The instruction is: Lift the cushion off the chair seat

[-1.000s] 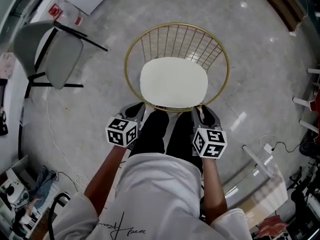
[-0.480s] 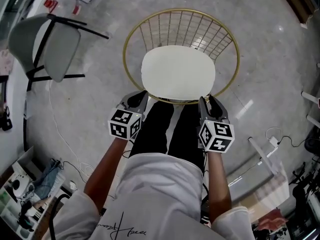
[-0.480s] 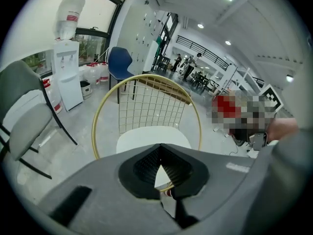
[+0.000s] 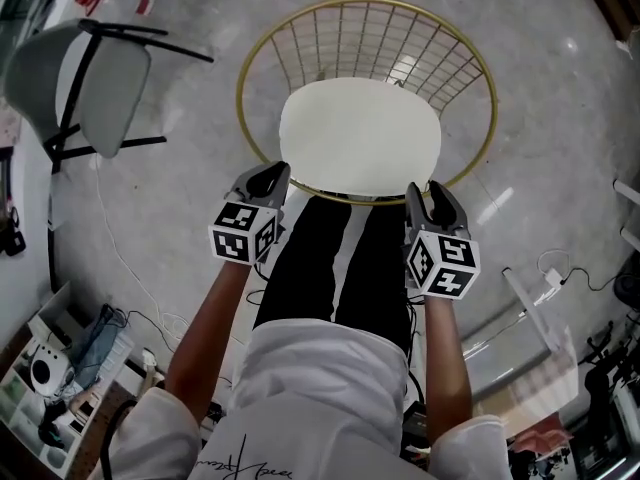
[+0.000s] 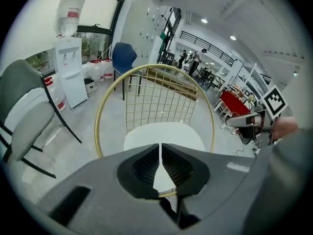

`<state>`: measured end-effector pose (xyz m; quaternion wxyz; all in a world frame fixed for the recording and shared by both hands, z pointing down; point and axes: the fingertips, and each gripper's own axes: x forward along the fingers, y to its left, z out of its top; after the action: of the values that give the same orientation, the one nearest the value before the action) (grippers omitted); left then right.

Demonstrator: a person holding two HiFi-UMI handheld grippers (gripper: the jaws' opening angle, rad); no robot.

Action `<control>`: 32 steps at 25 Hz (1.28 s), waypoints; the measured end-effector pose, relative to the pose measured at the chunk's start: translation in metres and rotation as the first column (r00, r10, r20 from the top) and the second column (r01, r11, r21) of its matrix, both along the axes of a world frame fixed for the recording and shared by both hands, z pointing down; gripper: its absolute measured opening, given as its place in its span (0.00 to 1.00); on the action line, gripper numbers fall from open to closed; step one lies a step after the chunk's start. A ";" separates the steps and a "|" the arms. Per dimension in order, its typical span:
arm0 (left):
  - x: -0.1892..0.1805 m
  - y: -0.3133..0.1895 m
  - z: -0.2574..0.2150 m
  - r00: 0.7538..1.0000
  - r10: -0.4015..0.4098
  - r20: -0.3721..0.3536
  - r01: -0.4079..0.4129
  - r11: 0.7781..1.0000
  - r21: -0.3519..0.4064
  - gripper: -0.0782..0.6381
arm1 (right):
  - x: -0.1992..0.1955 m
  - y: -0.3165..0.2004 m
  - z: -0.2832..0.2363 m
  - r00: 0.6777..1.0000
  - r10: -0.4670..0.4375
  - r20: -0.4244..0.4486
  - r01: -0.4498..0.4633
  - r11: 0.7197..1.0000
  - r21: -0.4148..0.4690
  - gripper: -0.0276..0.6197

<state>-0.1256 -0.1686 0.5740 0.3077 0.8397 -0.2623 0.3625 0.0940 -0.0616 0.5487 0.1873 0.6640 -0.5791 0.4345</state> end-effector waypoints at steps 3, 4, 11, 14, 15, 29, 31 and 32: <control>-0.001 -0.002 0.013 1.000 -0.018 0.020 0.018 1.000 -0.015 0.13 | 0.005 -0.002 0.014 1.000 0.004 0.005 -0.004 1.000 -0.009 0.29; -0.001 -0.002 0.018 0.999 -0.020 0.026 0.021 1.000 -0.017 0.13 | 0.006 -0.002 0.018 1.000 0.006 0.007 -0.006 1.000 -0.012 0.30; 0.002 -0.003 0.044 0.998 -0.044 0.053 0.046 0.998 -0.038 0.13 | 0.002 -0.008 0.046 0.999 -0.014 0.033 0.015 0.999 -0.031 0.32; 0.003 -0.003 0.052 0.996 -0.030 0.082 0.032 0.999 -0.025 0.13 | -0.002 -0.009 0.054 0.999 -0.039 0.037 0.040 0.999 -0.035 0.33; 0.003 -0.003 0.056 0.996 -0.033 0.089 0.036 0.999 -0.025 0.13 | -0.001 -0.009 0.056 0.998 -0.044 0.036 0.046 0.998 -0.037 0.34; -0.012 -0.024 0.113 0.977 -0.149 0.151 0.158 0.986 -0.047 0.14 | 0.008 0.000 0.114 0.998 -0.046 0.036 0.050 0.992 -0.112 0.38; -0.015 -0.028 0.121 0.974 -0.156 0.162 0.165 0.985 -0.045 0.14 | 0.011 0.000 0.121 0.998 -0.041 0.037 0.045 0.992 -0.120 0.39; -0.016 -0.029 0.125 0.973 -0.159 0.169 0.169 0.985 -0.044 0.15 | 0.013 0.000 0.125 0.999 -0.036 0.037 0.040 0.991 -0.125 0.39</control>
<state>-0.1419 -0.1978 0.6989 0.3382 0.7731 -0.3446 0.4114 0.1069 -0.0616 0.6738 0.2270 0.6321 -0.5664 0.4776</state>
